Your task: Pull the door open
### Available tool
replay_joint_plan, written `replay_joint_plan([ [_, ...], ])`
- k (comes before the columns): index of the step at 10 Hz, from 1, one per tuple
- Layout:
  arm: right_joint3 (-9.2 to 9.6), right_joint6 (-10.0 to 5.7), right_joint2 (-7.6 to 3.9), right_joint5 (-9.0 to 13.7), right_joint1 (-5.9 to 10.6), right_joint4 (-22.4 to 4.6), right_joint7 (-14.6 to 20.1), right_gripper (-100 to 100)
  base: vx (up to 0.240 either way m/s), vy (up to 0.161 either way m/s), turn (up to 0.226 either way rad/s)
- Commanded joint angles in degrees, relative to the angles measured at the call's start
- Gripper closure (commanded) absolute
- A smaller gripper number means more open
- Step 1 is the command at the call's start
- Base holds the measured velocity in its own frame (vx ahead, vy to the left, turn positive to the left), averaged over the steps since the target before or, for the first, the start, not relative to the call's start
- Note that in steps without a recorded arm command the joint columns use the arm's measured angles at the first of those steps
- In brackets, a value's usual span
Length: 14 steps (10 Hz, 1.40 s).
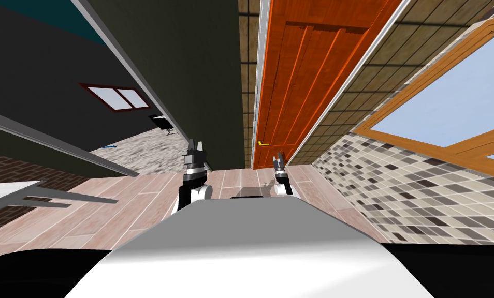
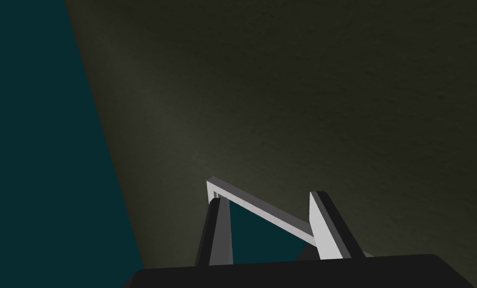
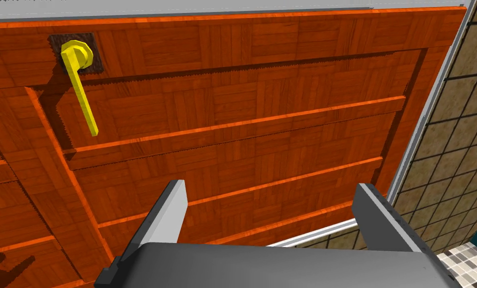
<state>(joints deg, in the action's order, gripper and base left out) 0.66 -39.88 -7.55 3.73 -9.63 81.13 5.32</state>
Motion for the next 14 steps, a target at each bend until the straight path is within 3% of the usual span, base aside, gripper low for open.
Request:
replay_joint_plan([
  [1, -0.15, -0.19, -0.32, 0.13, 0.57, -1.69, 0.25, -100, 0.073, 0.000, 0.018],
  [3, -0.32, -0.96, -0.73, 0.33, 2.20, -5.48, 0.46, -100, 0.070, -0.001, 0.049],
  [6, -0.40, -1.34, -0.92, 0.43, 2.99, -8.37, 0.56, -100, 0.053, -0.002, 0.025],
  [14, -0.89, -3.52, -2.03, 0.99, 7.59, -20.68, 1.15, -100, 0.069, 0.000, 0.039],
])
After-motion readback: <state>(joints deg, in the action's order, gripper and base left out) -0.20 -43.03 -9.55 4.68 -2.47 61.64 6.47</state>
